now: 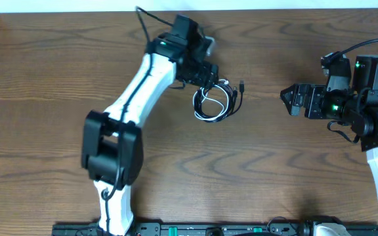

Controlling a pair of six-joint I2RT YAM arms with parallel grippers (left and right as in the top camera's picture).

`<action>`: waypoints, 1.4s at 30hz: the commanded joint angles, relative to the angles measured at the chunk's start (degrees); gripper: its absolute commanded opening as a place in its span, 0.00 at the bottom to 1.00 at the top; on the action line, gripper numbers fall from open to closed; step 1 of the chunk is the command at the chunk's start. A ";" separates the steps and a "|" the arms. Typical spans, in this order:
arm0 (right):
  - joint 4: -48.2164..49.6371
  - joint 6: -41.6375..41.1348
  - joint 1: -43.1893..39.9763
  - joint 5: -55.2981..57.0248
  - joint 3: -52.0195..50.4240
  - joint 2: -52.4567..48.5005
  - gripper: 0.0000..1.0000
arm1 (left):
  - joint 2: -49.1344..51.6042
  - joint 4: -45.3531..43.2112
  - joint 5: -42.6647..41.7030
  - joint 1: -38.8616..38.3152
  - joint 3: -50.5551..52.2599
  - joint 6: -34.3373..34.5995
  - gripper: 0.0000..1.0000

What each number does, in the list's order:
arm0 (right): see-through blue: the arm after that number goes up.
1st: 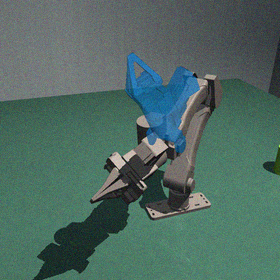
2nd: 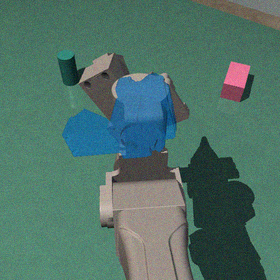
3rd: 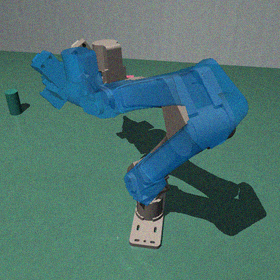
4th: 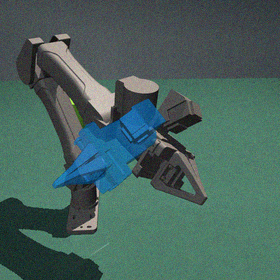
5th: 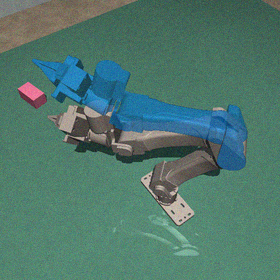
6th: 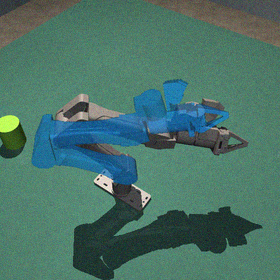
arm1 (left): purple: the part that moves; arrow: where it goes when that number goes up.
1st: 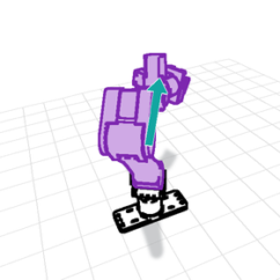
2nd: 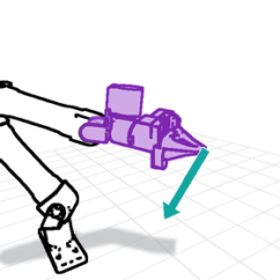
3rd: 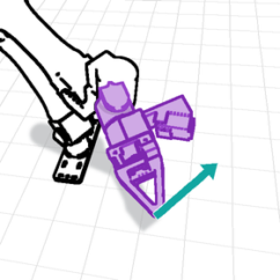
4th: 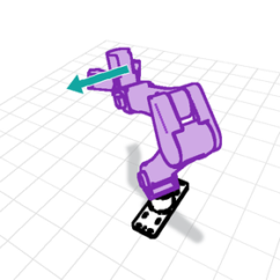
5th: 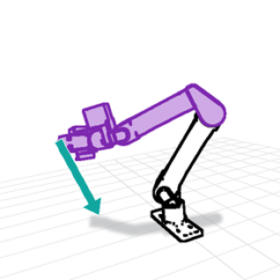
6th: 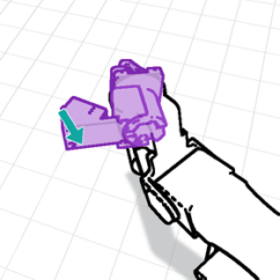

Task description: Untangle cables

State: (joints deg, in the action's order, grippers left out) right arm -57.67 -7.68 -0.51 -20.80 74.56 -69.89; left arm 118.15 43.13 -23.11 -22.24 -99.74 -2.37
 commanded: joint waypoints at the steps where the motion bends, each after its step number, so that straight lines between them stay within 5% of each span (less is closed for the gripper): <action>1: -0.50 0.07 -0.15 0.33 1.05 0.17 0.99 | 3.26 -1.36 3.74 -0.98 -0.24 -0.35 0.72; 6: -0.66 0.04 -0.15 0.33 1.05 0.13 0.99 | 7.48 -3.63 3.72 -1.60 -0.24 -0.35 0.59; 7: -0.66 0.07 -0.15 0.33 1.05 0.13 0.99 | 7.93 -3.85 3.69 -1.60 -0.24 -0.33 0.41; 8: -0.66 0.04 -0.15 0.33 1.05 0.13 0.99 | 7.96 -3.87 3.72 -1.60 -0.24 -0.33 0.36; 14: -0.46 0.04 -0.15 0.35 1.03 0.11 0.99 | 7.98 -4.17 3.74 -1.64 -0.24 -0.37 0.34; 15: -0.46 0.04 -0.15 0.37 1.03 0.11 0.99 | 7.98 -3.76 3.69 -1.64 -0.22 -0.35 0.11; 16: -0.46 0.04 -0.15 0.39 1.03 0.11 0.99 | 7.96 -2.93 3.69 -1.70 -0.24 -0.37 0.08; 25: 1.66 -2.10 -0.13 1.33 1.03 0.11 0.98 | -10.60 -2.51 -7.80 -0.50 -0.35 0.57 0.07; 39: 2.84 -2.56 -0.13 -5.90 1.03 -5.18 0.97 | -37.20 -9.55 -7.48 -0.55 -0.35 7.45 0.07; 42: 3.23 -2.56 0.42 -7.80 1.03 -8.20 0.96 | -41.90 -12.04 -1.99 -0.13 -0.35 8.70 0.07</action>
State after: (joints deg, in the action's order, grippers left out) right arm -54.70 -9.76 -0.45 -25.06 74.59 -76.16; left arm 80.86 32.49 -29.26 -22.92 -99.88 4.62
